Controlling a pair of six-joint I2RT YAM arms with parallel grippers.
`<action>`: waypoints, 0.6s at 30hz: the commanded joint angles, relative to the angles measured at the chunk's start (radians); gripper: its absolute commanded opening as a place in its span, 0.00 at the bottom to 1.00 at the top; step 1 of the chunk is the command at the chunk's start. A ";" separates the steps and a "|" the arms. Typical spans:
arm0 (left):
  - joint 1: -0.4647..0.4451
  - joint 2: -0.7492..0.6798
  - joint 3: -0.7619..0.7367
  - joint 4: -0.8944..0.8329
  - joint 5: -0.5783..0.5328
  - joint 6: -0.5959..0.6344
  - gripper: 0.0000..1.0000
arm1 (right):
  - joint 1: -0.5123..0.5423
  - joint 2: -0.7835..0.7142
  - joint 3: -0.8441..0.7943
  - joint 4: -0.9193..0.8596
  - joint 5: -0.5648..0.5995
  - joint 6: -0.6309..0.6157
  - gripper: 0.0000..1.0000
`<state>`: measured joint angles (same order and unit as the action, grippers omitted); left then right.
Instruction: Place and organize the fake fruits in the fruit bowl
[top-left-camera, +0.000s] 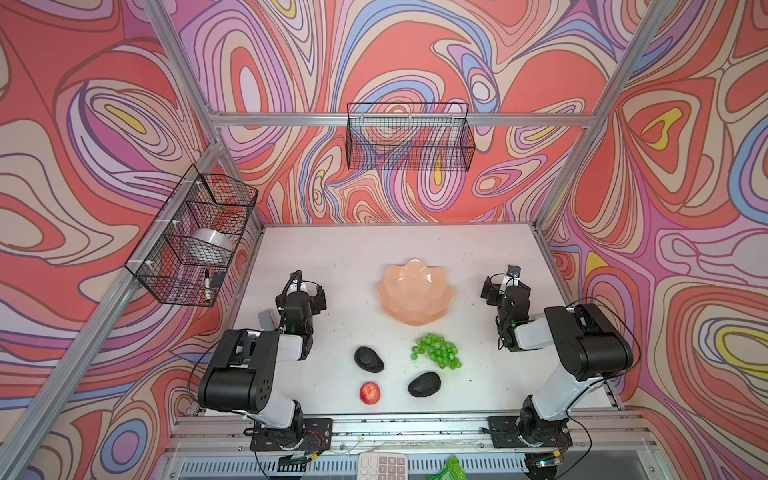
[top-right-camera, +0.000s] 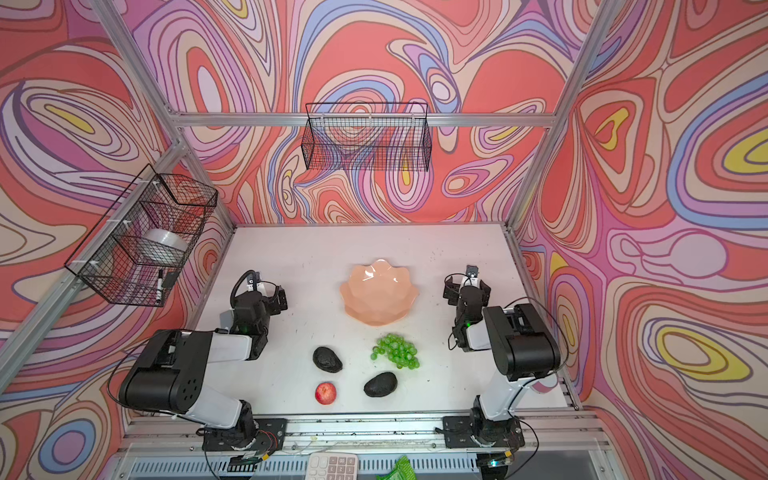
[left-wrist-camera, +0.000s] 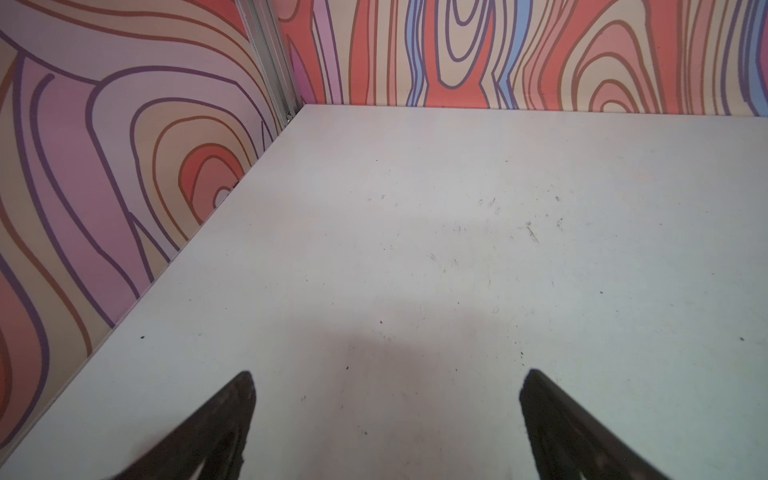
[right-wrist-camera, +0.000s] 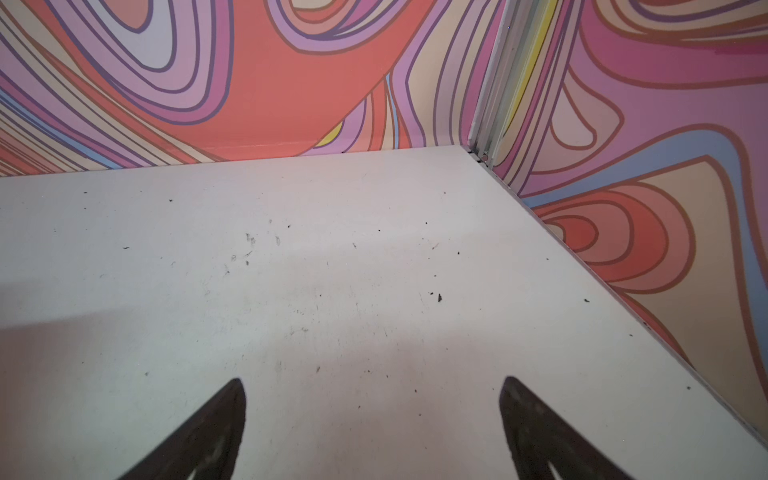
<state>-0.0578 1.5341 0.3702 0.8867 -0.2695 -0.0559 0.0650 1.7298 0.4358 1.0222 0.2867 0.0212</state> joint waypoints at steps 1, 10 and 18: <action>0.005 0.010 -0.006 0.034 -0.002 0.008 1.00 | -0.004 -0.010 0.012 -0.005 -0.006 0.011 0.98; 0.004 0.012 -0.004 0.031 0.003 0.013 1.00 | -0.006 -0.009 0.014 -0.014 -0.011 0.014 0.98; 0.004 0.012 -0.003 0.031 0.003 0.014 1.00 | -0.006 -0.010 0.014 -0.014 -0.012 0.013 0.98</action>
<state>-0.0578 1.5345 0.3702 0.8871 -0.2691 -0.0555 0.0647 1.7298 0.4393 1.0203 0.2817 0.0273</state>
